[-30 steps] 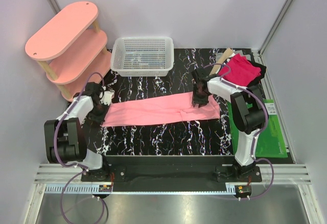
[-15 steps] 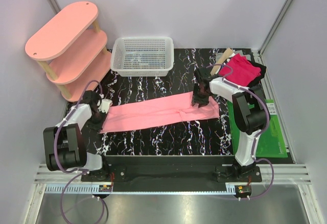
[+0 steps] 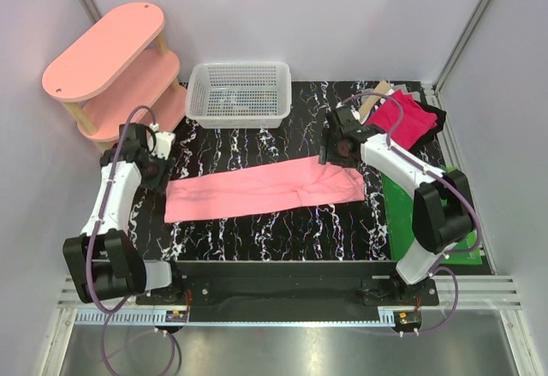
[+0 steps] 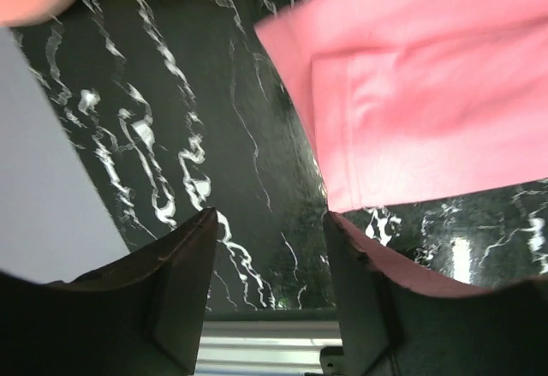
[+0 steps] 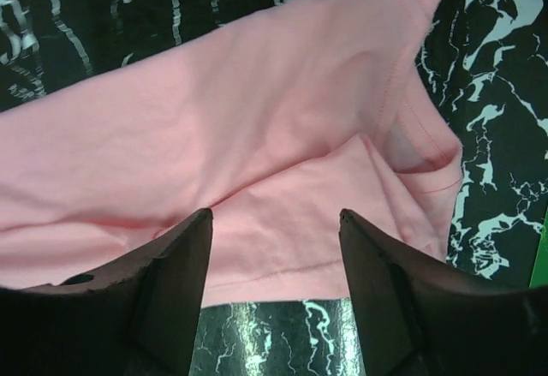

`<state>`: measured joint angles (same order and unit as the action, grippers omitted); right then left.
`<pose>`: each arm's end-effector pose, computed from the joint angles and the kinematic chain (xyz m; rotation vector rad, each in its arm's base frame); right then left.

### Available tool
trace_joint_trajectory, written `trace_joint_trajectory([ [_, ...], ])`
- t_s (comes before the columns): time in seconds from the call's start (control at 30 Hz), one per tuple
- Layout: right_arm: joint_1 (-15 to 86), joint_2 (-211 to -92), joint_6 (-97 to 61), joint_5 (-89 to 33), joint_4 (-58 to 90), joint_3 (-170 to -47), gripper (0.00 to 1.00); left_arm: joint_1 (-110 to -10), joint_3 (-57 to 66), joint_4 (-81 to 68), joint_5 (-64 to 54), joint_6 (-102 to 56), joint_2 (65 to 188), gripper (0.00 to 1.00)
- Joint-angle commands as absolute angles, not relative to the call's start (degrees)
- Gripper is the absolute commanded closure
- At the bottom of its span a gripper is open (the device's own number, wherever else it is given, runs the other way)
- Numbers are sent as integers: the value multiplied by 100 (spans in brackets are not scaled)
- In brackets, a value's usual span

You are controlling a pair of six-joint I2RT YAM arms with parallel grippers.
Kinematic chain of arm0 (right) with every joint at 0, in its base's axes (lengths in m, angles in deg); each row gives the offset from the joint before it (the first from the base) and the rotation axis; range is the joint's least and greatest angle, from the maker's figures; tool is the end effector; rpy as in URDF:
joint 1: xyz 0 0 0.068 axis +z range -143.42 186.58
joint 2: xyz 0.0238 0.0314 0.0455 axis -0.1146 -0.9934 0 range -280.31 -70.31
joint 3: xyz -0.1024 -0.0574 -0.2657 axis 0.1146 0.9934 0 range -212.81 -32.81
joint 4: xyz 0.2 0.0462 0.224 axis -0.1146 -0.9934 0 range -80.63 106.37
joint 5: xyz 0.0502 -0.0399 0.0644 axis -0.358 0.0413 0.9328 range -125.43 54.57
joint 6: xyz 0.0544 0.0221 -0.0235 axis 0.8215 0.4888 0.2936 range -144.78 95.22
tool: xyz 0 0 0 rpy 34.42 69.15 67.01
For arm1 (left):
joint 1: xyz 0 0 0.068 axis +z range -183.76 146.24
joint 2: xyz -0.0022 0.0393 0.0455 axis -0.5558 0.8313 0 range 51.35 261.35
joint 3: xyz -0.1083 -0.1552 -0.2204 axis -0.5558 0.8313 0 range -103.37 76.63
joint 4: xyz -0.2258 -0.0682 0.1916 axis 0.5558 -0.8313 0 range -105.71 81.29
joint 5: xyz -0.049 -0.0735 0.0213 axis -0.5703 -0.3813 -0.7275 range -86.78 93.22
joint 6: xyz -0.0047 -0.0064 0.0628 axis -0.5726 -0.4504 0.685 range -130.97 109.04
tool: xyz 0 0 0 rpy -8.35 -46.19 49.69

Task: Fold and stack the t-shirts
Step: Fold the tshirt

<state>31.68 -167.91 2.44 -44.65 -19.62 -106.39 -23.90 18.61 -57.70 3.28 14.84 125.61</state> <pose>0.3722 0.1659 0.2244 0.1041 2.5991 0.1189 0.2855 0.0497 0.2503 0.3775 2.6983 0.1844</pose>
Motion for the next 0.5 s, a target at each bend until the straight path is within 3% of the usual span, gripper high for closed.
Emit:
trace_joint_trajectory([
  [0.0, 3724, -16427, -148, -4958, -2116, -10682, 33, -2699, 1440, -6153, -336, 1119, 12491, 40],
  [0.2, 4445, -16646, -526, -4905, -2125, -10488, 36, -3754, 1484, -5881, -557, 662, 13237, 45],
  [0.47, 5201, -16752, -904, -5187, -2107, -10365, 38, -3799, 1448, -5609, -435, 784, 14108, 51],
])
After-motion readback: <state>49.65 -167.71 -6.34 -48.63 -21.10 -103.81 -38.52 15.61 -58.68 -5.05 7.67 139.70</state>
